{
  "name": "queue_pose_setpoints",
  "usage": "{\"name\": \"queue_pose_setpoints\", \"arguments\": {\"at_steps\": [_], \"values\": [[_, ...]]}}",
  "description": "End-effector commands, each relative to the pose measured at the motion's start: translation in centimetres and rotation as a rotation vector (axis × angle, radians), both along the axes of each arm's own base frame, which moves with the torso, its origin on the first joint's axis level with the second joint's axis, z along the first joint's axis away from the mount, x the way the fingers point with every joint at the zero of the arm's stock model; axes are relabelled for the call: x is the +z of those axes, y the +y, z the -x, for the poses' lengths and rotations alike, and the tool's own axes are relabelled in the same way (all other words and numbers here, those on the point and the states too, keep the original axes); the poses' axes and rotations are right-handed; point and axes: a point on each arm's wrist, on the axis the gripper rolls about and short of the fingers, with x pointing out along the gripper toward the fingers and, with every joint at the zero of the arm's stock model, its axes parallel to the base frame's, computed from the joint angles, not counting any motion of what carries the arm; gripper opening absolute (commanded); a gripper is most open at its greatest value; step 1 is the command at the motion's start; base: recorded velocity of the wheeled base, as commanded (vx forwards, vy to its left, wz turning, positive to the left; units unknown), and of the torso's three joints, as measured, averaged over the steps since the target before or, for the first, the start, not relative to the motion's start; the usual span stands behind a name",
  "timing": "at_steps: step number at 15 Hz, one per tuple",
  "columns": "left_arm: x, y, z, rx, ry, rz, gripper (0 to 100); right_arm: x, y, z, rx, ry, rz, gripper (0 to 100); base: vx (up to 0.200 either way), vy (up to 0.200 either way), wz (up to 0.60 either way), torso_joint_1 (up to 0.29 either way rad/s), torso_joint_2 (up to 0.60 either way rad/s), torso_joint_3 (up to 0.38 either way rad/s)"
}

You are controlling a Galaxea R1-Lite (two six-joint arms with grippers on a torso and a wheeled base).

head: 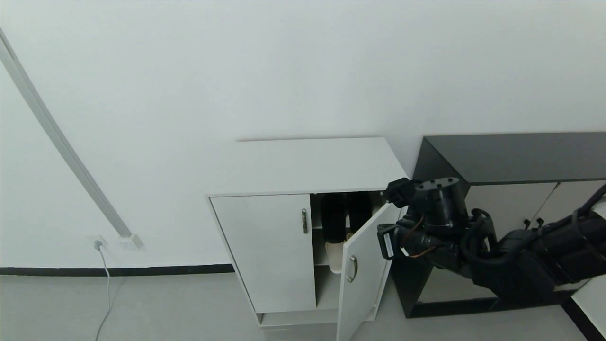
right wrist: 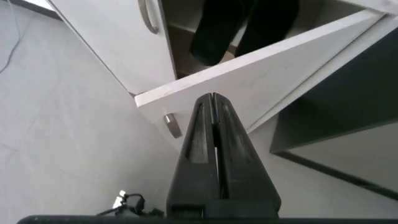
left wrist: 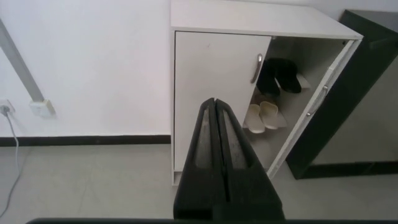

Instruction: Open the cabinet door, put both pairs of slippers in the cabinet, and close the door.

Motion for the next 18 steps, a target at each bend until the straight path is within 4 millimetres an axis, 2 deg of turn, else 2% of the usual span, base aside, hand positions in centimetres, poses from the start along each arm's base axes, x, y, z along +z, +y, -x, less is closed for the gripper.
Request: {"name": "queue_pose_setpoints", "arguments": {"at_steps": [1, 4, 7, 12, 18], "values": [[0.0, 0.0, 0.0, 0.0, 0.0, 0.0, 0, -0.6, -1.5, 2.5, 0.012, 0.01, 0.017, 0, 0.2, 0.0, 0.0, 0.002, 0.01, 0.002], [0.0, 0.0, 0.0, 0.0, 0.0, 0.002, 0, -3.0, -2.2, 3.8, 0.026, 0.038, 0.044, 0, 0.0, 0.0, 0.0, 0.0, 0.0, 0.0], [0.0, 0.0, 0.0, 0.0, 0.0, 0.002, 0, -4.2, -1.7, 3.2, 0.032, 0.047, 0.047, 0, 0.0, 0.0, 0.0, 0.0, 0.0, 0.0], [0.0, 0.0, 0.0, 0.0, 0.0, 0.003, 0, -6.7, 0.5, 0.1, 0.025, 0.043, 0.034, 0, 0.0, 0.0, 0.0, 0.0, 0.0, 0.0], [0.0, 0.0, 0.0, 0.0, 0.0, 0.005, 0, -7.2, 2.8, -3.1, 0.024, -0.027, -0.014, 0, 0.0, 0.0, 0.0, 0.0, 0.0, 0.0]]}}
